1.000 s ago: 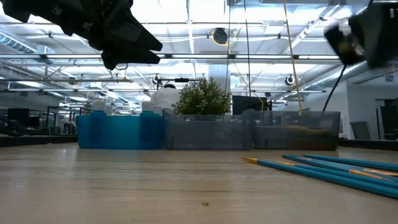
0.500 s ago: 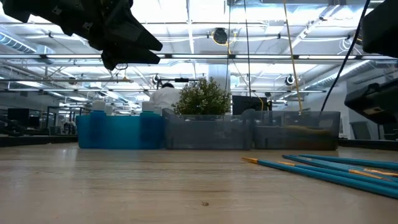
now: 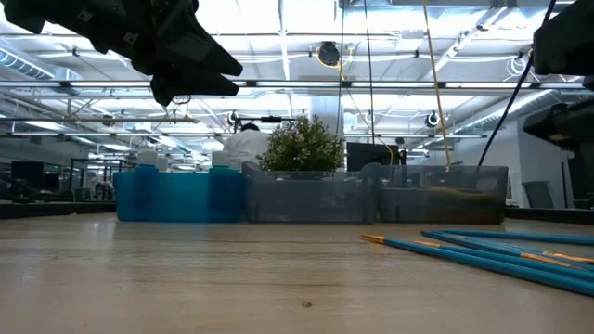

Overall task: Pick & Place Paint Supplies
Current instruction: Put the paint brush into the left black bin

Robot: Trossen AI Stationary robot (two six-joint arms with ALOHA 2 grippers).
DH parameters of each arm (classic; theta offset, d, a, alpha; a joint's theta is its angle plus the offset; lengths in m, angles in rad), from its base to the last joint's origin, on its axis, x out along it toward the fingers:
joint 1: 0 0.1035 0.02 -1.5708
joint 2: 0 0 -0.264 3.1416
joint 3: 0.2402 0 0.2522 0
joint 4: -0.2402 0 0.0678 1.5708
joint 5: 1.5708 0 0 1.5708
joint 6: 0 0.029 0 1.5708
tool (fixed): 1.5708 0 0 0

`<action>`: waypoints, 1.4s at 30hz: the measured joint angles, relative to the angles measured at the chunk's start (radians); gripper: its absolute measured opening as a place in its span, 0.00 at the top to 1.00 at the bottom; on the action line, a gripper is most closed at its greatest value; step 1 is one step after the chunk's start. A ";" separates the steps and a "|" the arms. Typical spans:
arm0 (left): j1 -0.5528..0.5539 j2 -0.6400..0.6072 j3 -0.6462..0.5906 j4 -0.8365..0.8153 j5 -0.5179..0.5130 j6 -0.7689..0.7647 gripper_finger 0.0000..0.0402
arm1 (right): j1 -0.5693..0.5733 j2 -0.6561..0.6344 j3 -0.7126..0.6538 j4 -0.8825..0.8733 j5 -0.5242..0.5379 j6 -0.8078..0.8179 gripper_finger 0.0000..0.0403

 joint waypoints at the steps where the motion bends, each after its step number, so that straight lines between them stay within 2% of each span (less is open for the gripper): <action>1: 0.000 0.000 0.000 -0.001 0.000 0.000 0.52 | 0.000 -0.011 0.000 -0.025 0.004 0.010 0.72; 5: 0.000 0.000 0.000 -0.001 0.000 0.000 0.52 | 0.000 -0.056 0.000 -0.156 0.008 0.137 0.74; 11: 0.000 0.000 0.000 -0.001 0.000 0.000 0.52 | 0.017 -0.054 0.000 -0.292 0.008 0.318 0.76; 21: 0.000 0.000 0.000 -0.001 0.001 -0.003 0.52 | 0.056 -0.017 -0.035 -0.295 0.031 0.393 0.77; 30: 0.000 0.000 0.000 -0.001 0.000 -0.003 0.52 | 0.056 -0.058 -0.046 -0.357 0.005 0.387 0.77; 39: 0.000 0.003 0.000 0.000 0.000 -0.004 0.52 | 0.056 -0.140 -0.046 -0.566 0.003 0.494 0.77; 42: 0.000 0.003 0.000 0.000 0.000 -0.005 0.52 | 0.056 -0.156 -0.062 -0.585 0.008 0.528 0.77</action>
